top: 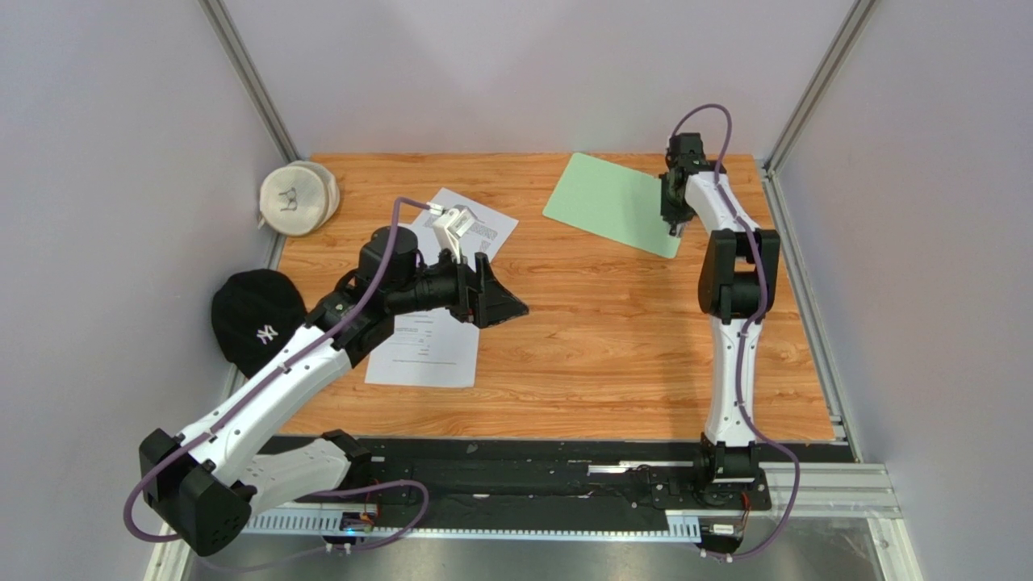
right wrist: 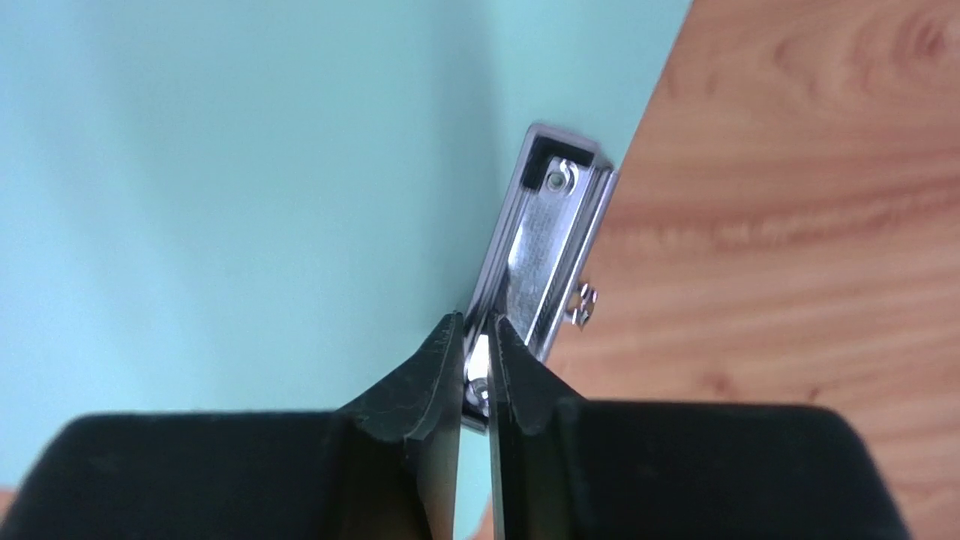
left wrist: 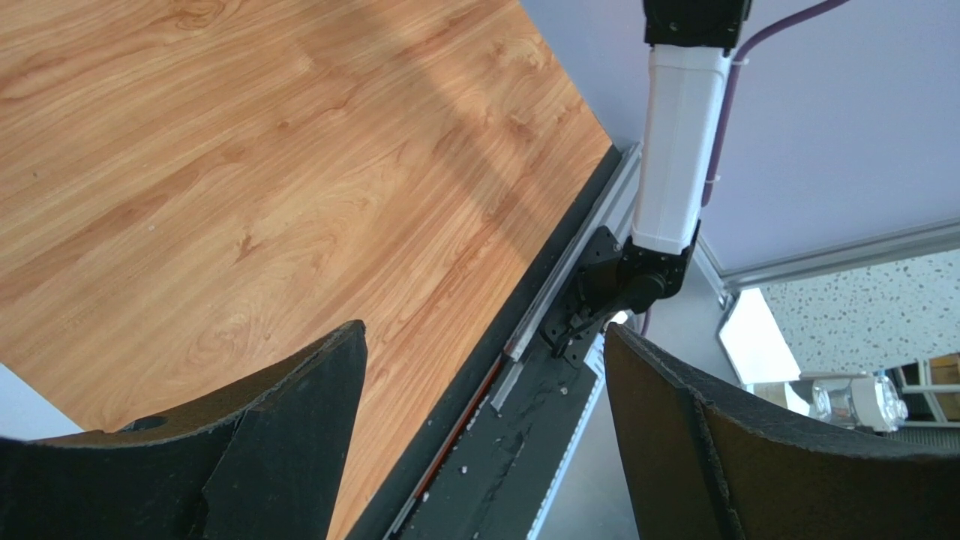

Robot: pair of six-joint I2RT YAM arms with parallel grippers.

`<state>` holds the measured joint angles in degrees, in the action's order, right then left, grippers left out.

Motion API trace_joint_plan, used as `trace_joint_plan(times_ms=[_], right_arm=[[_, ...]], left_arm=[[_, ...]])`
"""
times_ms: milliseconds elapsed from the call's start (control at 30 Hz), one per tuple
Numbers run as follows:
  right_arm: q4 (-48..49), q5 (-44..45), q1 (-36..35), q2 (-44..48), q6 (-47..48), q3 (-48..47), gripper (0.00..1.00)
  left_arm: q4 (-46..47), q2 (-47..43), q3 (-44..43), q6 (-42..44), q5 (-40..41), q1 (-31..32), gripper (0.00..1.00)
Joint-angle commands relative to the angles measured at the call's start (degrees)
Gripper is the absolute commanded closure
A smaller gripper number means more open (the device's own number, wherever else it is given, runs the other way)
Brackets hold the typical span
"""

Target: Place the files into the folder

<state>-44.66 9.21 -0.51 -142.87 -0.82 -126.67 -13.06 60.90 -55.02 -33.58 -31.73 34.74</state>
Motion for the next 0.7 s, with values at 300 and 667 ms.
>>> trace_joint_plan(times_ms=[300, 667], right_arm=[[-1.57, -4.45, -2.30, 25.34, -6.91, 37.45, 0.86], [1.15, -0.16, -6.69, 40.91, -6.03, 59.41, 0.98]], left_arm=[[-0.74, -4.73, 0.53, -1.57, -2.73, 0.41, 0.15], [3.29, -1.77, 3.70, -4.73, -0.45, 1.73, 0.17]])
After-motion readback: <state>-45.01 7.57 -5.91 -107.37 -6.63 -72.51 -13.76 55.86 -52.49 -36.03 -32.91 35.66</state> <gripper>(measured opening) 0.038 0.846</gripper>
